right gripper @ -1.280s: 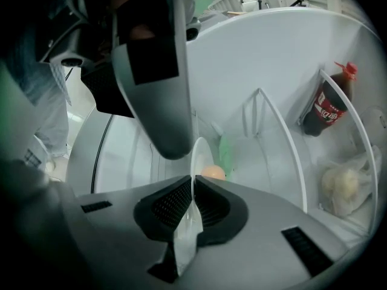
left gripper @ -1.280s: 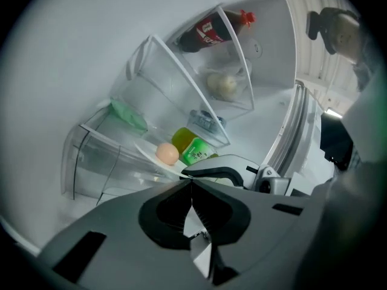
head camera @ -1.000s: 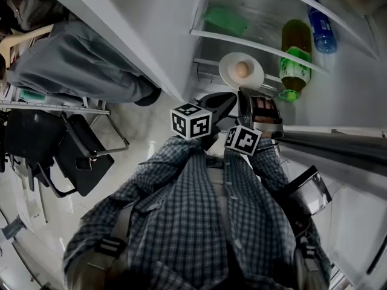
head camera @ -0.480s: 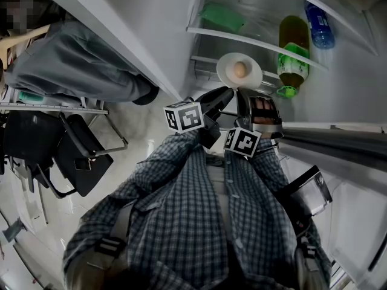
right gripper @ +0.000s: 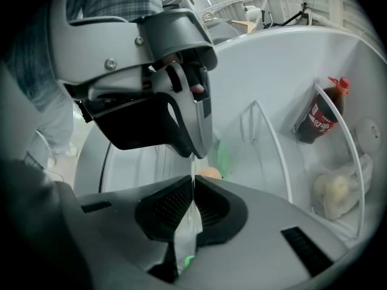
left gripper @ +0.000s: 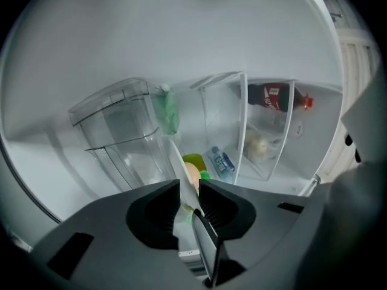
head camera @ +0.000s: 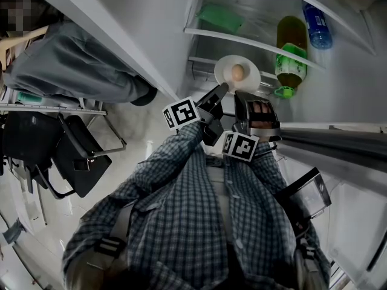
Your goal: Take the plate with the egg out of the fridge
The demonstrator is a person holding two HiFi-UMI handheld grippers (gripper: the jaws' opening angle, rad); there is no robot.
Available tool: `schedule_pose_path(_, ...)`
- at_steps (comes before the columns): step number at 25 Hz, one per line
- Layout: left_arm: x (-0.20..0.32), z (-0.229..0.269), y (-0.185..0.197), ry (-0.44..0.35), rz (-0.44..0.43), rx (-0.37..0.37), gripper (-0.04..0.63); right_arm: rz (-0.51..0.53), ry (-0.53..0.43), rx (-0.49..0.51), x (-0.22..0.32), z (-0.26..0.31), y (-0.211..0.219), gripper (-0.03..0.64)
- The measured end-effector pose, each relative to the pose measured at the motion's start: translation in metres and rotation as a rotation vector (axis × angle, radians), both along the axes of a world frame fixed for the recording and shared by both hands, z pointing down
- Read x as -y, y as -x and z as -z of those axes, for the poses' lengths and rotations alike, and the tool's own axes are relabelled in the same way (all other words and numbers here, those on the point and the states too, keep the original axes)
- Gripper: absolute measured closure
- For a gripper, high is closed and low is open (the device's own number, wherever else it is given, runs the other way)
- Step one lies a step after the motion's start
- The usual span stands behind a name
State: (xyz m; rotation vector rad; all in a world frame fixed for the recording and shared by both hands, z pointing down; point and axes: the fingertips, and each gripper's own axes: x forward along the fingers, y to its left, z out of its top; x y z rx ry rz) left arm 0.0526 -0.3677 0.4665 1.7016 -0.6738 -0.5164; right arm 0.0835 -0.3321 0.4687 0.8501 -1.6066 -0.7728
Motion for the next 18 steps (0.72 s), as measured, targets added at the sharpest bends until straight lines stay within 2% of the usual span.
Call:
schedule_pose_path(4,0.000,0.006,-0.004,0.012,0.017,-0.116,0.514,0.011,-0.026,-0.005,-0.001,0.001,0.002,0.597)
schedule_pose_path(9,-0.001,-0.001,-0.003,0.074,0.057,-0.203,0.518,0.030,-0.026,-0.028,-0.004,-0.002,0.001,0.597)
schedule_pose_path(13,-0.002,-0.011,-0.001,0.124,0.080,-0.185,0.532,0.043,-0.018,-0.040,-0.007,-0.007,0.000,0.597)
schedule_pose_path(15,-0.002,-0.014,0.002,0.149,0.100,-0.199,0.539,0.046,-0.012,-0.037,-0.010,-0.007,0.000,0.597)
schedule_pose_path(18,0.001,-0.017,0.005,0.153,0.114,-0.200,0.545,0.040,0.010,-0.026,-0.016,-0.008,-0.001,0.597)
